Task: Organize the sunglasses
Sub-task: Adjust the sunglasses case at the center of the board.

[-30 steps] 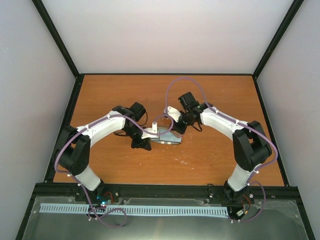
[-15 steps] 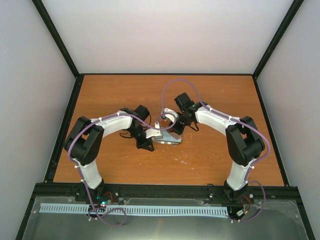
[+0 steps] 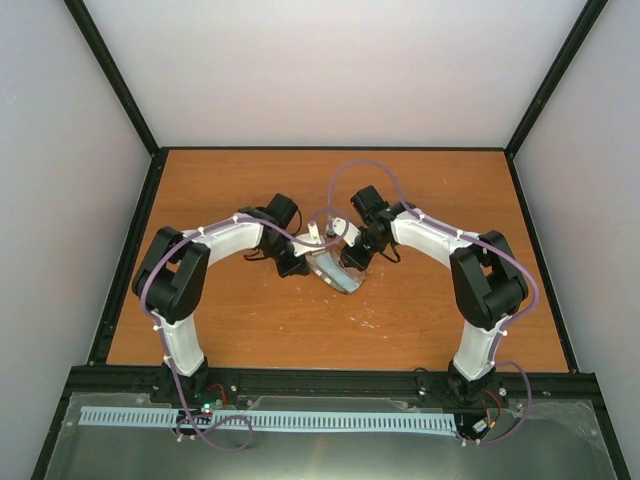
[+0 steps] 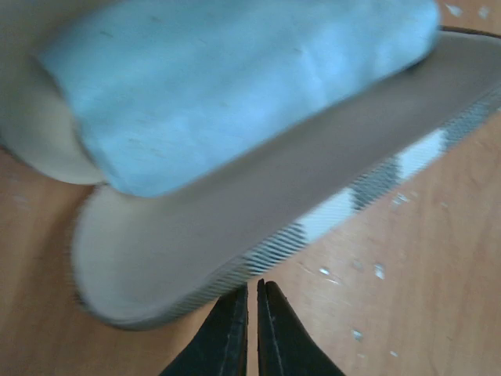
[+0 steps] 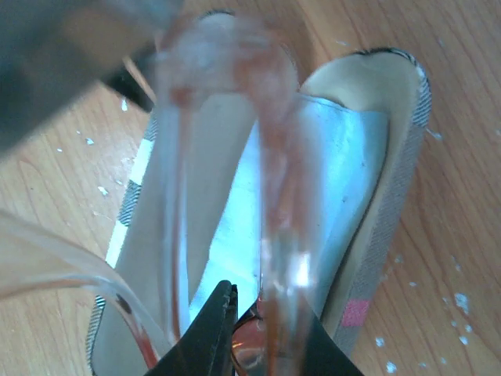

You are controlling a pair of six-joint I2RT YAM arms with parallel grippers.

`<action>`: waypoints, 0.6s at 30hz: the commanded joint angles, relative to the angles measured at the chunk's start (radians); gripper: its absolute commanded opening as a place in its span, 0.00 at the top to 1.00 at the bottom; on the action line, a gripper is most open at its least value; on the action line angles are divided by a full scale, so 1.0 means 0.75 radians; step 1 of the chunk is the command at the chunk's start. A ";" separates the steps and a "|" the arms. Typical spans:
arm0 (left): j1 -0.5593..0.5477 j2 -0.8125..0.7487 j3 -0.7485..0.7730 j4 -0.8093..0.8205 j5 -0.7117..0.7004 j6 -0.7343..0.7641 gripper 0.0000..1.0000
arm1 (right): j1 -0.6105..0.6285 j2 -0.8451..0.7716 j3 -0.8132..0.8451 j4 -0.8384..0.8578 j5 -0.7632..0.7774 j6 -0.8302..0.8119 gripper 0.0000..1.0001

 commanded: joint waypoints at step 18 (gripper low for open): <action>0.064 0.080 0.174 0.259 -0.023 -0.184 0.67 | -0.140 0.098 0.238 -0.280 -0.477 0.352 0.96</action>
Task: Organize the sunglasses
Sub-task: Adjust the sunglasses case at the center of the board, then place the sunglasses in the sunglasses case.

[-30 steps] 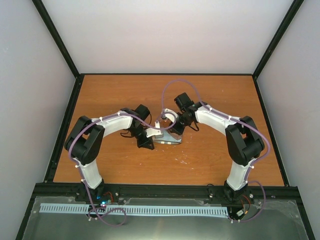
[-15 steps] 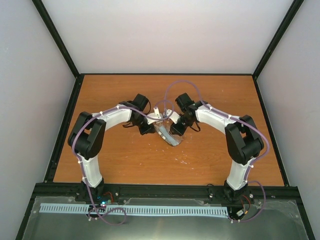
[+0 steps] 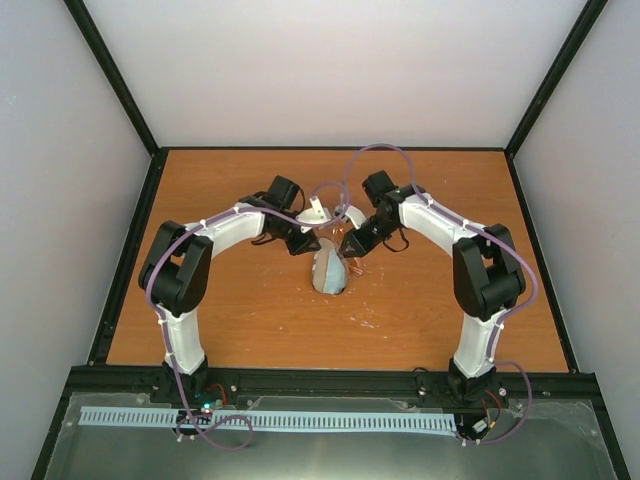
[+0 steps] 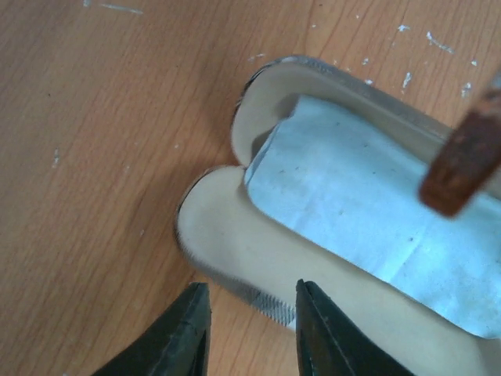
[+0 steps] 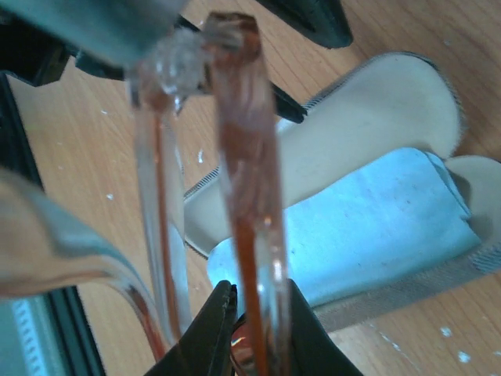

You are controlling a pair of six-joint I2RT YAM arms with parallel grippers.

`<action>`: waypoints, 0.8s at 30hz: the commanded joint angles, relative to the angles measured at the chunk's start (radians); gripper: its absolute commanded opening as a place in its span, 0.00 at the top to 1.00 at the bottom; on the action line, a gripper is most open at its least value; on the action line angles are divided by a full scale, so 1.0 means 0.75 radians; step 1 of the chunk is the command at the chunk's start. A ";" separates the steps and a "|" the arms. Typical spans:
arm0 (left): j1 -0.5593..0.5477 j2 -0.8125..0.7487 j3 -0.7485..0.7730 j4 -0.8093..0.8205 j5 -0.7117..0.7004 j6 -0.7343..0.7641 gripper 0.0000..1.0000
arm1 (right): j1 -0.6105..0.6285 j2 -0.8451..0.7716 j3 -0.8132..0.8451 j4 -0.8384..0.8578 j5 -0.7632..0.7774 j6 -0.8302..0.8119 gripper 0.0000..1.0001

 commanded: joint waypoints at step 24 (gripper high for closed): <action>0.390 -0.354 -0.256 0.271 0.100 -0.346 0.53 | 0.004 -0.105 -0.248 0.440 -0.024 1.074 0.97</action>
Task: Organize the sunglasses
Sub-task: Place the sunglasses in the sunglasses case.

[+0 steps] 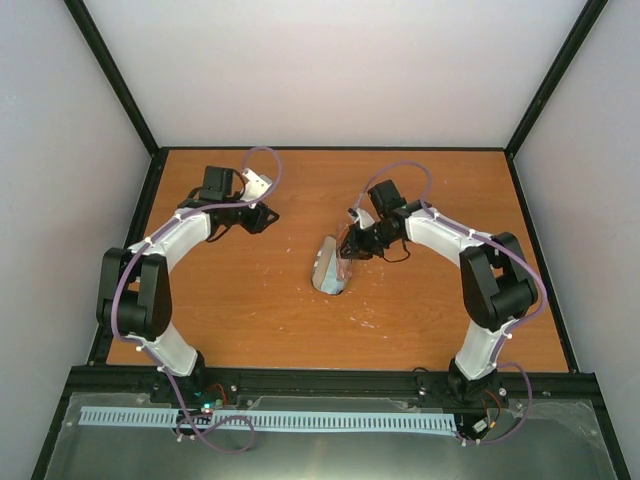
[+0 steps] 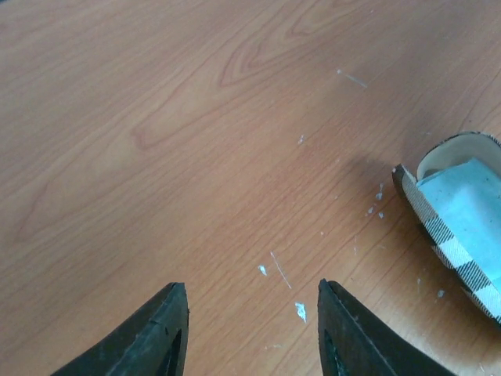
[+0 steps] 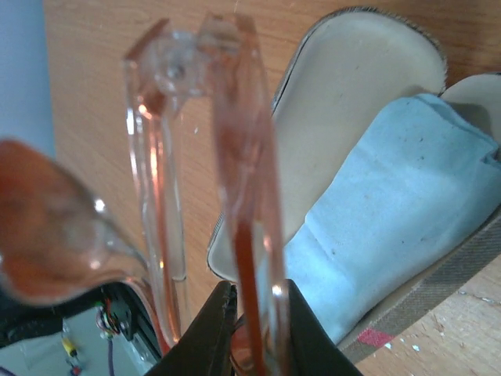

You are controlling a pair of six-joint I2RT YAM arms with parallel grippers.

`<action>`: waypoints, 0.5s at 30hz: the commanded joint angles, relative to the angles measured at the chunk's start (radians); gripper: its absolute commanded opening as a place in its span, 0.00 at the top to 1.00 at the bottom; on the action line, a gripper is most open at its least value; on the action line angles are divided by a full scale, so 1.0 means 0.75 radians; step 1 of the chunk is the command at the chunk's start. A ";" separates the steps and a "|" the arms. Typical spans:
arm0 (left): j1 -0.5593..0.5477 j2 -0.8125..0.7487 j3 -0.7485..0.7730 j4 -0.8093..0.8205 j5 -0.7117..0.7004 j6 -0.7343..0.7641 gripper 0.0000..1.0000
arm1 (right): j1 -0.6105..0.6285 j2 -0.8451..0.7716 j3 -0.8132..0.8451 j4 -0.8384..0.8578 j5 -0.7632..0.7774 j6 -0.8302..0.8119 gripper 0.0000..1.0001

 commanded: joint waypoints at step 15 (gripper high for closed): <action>0.011 -0.011 -0.049 0.059 0.080 -0.064 0.53 | 0.047 0.185 0.052 0.068 0.151 0.298 0.96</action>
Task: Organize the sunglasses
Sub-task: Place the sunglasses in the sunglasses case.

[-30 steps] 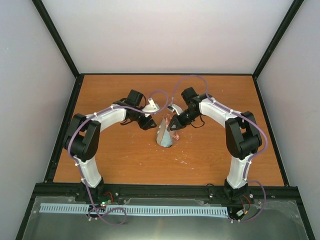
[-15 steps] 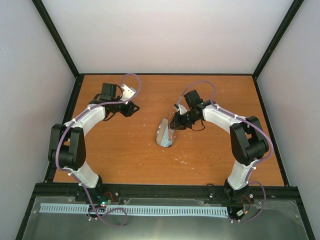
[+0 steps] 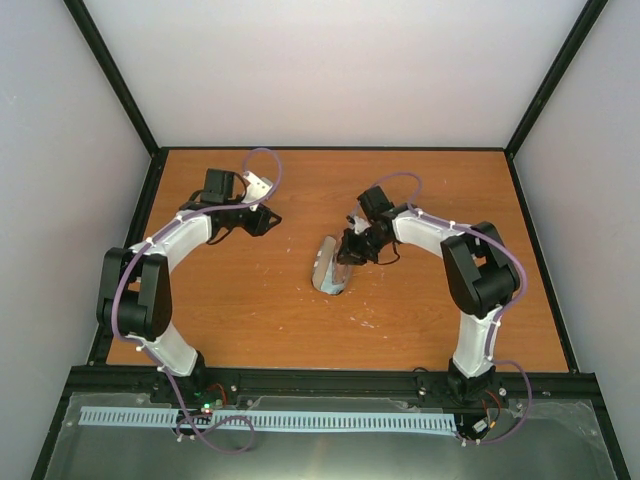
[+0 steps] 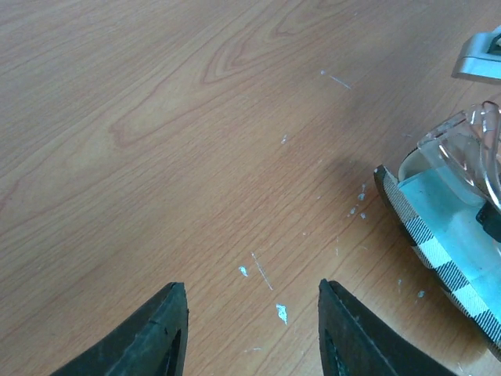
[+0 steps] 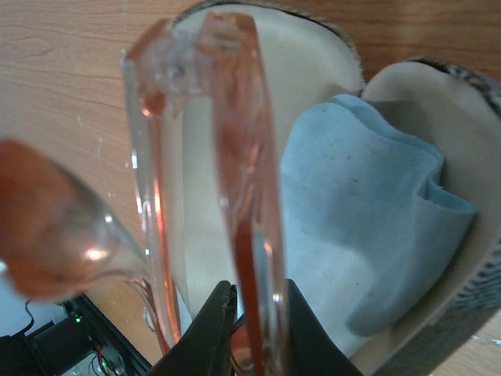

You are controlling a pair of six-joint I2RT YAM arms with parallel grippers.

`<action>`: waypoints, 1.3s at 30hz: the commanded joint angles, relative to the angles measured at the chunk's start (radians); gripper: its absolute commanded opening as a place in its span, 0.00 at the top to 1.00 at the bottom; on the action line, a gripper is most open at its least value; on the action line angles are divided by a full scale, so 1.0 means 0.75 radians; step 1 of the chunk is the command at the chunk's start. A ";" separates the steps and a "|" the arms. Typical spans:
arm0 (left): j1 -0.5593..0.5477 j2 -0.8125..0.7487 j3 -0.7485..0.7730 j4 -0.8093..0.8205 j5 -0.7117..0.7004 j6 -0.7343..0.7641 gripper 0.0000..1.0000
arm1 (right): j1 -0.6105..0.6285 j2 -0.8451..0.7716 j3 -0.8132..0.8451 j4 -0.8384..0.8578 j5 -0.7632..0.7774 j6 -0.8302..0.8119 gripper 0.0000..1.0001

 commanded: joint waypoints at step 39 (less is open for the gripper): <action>0.004 0.052 0.035 0.050 0.065 -0.027 0.50 | 0.004 0.008 0.123 -0.312 0.182 -0.072 0.67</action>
